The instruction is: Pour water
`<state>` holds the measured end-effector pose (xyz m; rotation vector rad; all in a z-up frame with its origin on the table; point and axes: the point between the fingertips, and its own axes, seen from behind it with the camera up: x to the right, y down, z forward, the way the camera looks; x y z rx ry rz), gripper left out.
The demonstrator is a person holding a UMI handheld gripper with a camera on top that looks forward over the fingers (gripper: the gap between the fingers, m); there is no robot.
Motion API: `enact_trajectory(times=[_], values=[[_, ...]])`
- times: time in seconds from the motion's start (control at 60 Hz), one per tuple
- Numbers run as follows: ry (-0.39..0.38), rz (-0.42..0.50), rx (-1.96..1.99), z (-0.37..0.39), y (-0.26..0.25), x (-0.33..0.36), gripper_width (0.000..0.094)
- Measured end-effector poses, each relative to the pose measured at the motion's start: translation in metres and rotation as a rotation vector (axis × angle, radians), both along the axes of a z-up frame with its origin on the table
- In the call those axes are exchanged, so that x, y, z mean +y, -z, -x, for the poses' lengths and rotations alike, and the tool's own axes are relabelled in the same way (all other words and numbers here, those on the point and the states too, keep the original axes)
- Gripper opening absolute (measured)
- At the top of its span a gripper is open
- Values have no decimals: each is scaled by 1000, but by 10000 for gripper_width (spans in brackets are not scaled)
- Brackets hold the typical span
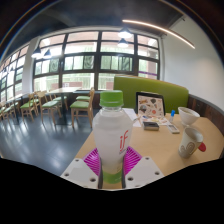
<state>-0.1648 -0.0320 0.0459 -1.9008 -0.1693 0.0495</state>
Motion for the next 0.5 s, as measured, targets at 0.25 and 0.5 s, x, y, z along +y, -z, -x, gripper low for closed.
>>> enact_trajectory(times=[0.25, 0.5], values=[[31, -78, 705, -66, -96, 33, 249], [23, 84, 1784, -140, -115, 63, 249]])
